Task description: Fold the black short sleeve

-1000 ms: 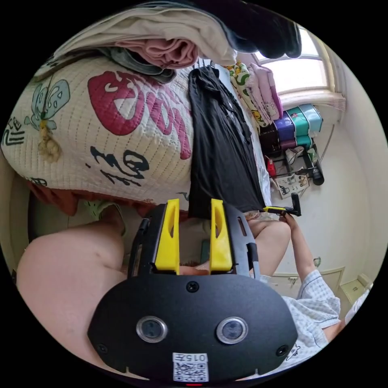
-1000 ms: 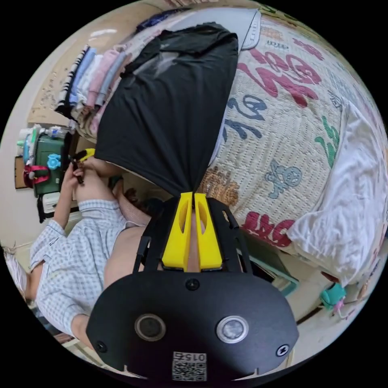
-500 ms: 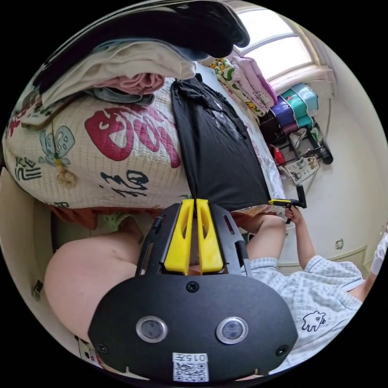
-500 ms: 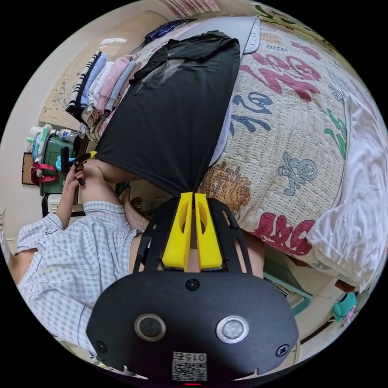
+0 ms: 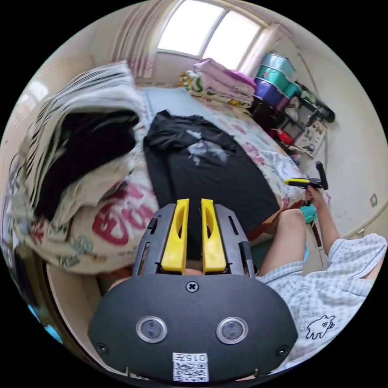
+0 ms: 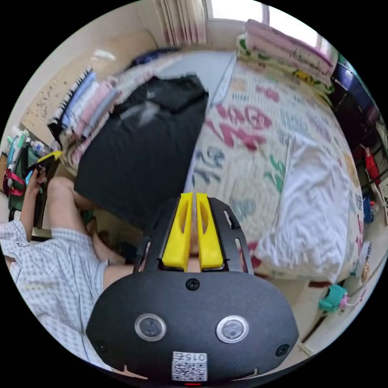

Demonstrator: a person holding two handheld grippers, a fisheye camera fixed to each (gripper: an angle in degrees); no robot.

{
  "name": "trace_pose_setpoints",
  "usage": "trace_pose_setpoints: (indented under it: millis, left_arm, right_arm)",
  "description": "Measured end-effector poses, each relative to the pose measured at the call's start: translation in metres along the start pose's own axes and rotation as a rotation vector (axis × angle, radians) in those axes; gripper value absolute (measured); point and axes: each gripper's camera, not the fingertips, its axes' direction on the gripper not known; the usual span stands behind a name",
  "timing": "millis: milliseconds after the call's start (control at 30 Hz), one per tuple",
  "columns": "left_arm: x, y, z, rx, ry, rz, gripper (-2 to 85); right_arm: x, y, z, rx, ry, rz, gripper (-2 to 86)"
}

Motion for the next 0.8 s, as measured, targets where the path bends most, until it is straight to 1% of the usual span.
trace_pose_setpoints:
  millis: [33, 100, 167, 233, 333, 467, 500, 567, 600, 633, 667, 800]
  left_arm:
    - [0.005, -0.034, 0.023, 0.001, 0.052, 0.015, 6.1]
    - [0.008, -0.084, 0.062, 0.007, 0.079, 0.016, 6.3]
    - [0.007, -0.133, 0.107, -0.019, 0.098, 0.018, 6.8]
    - [-0.001, -0.191, 0.172, -0.121, 0.099, -0.005, 8.1]
    - [-0.011, -0.24, 0.233, -0.163, 0.034, -0.04, 8.8]
    - [-0.018, -0.275, 0.288, -0.212, 0.03, -0.059, 10.7]
    - [-0.018, -0.282, 0.304, -0.239, -0.006, -0.054, 10.7]
    - [-0.017, -0.289, 0.326, -0.307, -0.075, -0.039, 10.2]
    - [-0.013, -0.292, 0.329, -0.284, -0.119, -0.019, 8.8]
    - [-0.012, -0.295, 0.337, -0.307, -0.128, -0.002, 6.4]
    - [-0.011, -0.297, 0.34, -0.316, -0.132, 0.005, 5.9]
    - [-0.01, -0.32, 0.348, -0.331, -0.086, 0.035, 0.7]
  right_arm:
    - [0.0, -0.01, 0.008, 0.082, -0.028, -0.006, 1.5]
    - [0.002, -0.028, 0.034, 0.106, -0.032, -0.016, 3.0]
    - [0.003, -0.045, 0.064, 0.073, -0.023, -0.062, 5.2]
    - [0.012, -0.061, 0.103, 0.001, -0.019, -0.106, 7.8]
    - [0.042, -0.067, 0.133, -0.045, -0.031, -0.079, 9.5]
    - [0.082, -0.062, 0.15, -0.047, -0.016, -0.053, 8.9]
    - [0.095, -0.062, 0.157, -0.08, -0.015, -0.047, 8.6]
    - [0.111, -0.061, 0.157, -0.084, -0.002, -0.056, 8.3]
    - [0.123, -0.06, 0.159, -0.1, 0.021, -0.048, 7.6]
    - [0.135, -0.058, 0.157, -0.105, 0.026, -0.059, 6.8]
    - [0.142, -0.058, 0.156, -0.112, 0.023, -0.062, 6.3]
    - [0.204, -0.049, 0.141, -0.142, -0.069, -0.005, 4.3]
